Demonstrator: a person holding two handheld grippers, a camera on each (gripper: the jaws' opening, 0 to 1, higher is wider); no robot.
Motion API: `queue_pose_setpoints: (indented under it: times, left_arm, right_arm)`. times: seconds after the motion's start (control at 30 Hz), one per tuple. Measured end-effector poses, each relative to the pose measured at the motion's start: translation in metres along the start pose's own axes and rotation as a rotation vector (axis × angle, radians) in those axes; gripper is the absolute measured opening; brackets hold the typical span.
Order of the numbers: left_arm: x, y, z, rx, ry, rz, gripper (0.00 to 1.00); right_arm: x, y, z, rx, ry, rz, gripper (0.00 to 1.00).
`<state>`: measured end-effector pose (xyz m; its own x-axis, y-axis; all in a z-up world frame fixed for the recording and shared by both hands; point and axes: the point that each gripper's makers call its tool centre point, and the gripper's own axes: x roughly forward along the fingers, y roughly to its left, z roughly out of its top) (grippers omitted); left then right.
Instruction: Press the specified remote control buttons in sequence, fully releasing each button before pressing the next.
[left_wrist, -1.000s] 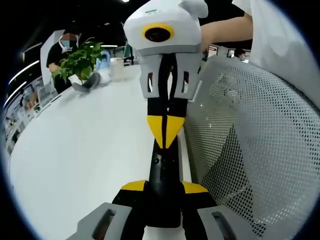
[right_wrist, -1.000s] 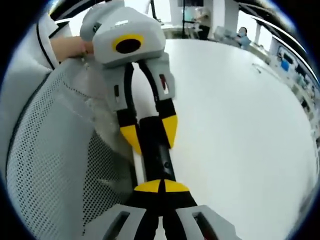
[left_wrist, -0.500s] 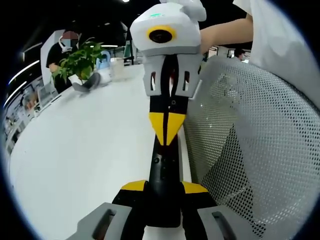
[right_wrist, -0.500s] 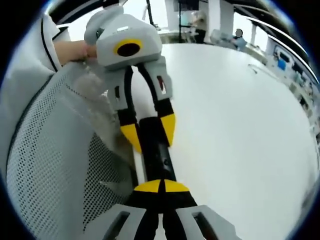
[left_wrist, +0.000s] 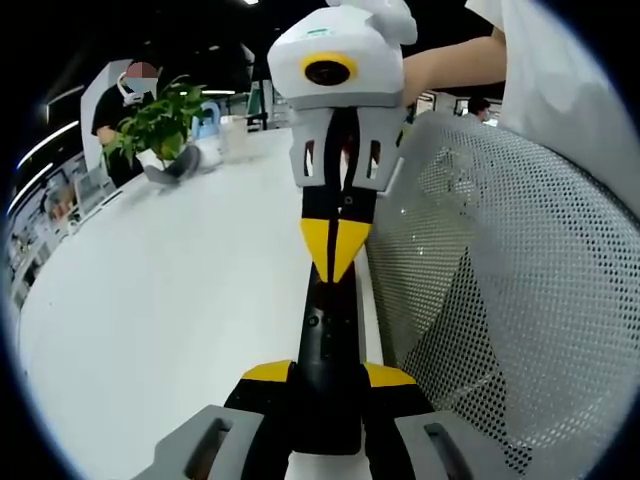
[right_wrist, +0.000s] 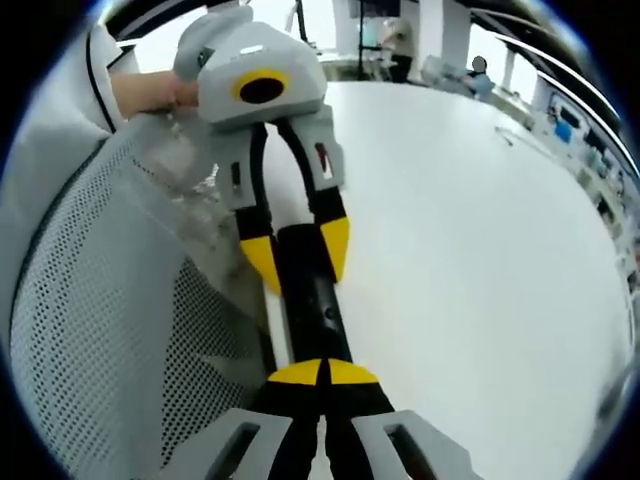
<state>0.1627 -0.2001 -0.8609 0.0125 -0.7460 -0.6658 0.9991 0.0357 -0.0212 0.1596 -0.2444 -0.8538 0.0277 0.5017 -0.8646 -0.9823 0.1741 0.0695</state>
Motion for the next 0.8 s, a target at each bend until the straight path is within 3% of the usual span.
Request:
queue_pose_setpoints:
  times: [0.47,0.63,0.8]
  left_arm:
    - [0.0001,0.0006,-0.0004,0.001,0.002,0.000,0.25]
    - [0.0002,0.0007,-0.0006,0.000,0.002,0.000,0.25]
    - [0.0004,0.0007,-0.0006,0.000,0.001,0.000,0.25]
  right_arm:
    - [0.0013,-0.0019,0.0000,0.032,0.020,-0.015,0.00]
    - [0.0005,-0.0023,-0.0002,0.071,-0.032,-0.037,0.00]
    - [-0.0002,-0.0032,0.0013,0.156,-0.125,-0.045,0.00]
